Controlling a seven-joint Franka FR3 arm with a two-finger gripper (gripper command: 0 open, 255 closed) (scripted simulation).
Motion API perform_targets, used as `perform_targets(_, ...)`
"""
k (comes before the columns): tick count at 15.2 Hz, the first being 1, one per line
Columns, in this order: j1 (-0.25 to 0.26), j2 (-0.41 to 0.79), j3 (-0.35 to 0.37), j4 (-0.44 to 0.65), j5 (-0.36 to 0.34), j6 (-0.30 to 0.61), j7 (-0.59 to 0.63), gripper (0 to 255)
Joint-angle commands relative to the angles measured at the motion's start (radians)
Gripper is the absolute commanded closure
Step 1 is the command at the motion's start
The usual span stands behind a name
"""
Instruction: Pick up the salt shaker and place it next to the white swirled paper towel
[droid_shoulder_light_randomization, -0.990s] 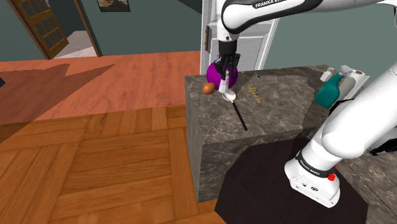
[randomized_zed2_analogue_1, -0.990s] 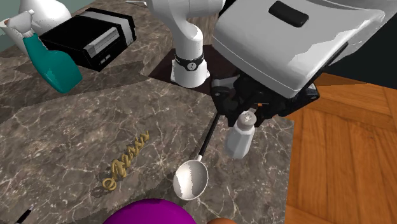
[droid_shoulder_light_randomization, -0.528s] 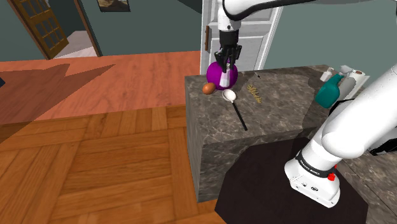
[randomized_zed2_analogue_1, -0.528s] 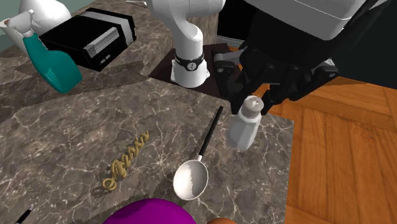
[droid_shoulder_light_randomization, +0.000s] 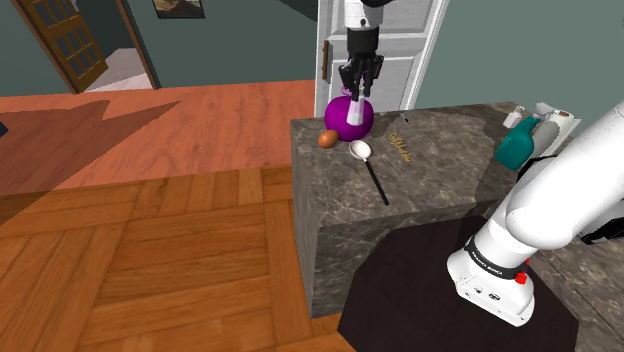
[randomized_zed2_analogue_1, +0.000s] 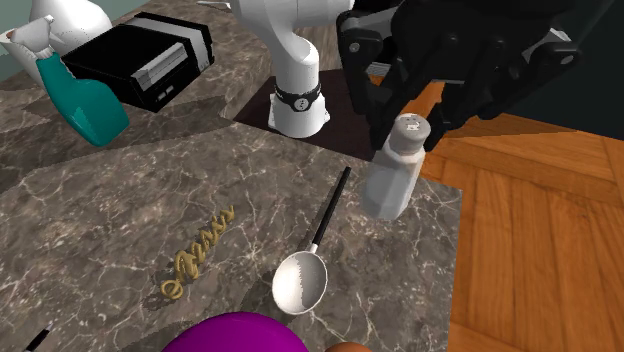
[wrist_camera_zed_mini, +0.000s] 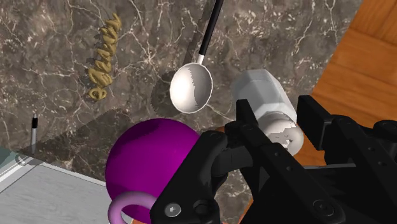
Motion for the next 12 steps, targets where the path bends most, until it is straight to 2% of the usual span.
perform_targets(1, 0.0, 0.005, 0.0, 0.033, 0.0, -0.028, 0.0, 255)
perform_targets(12, 0.0, 0.035, 0.001, 0.216, -0.002, -0.181, -0.003, 255)
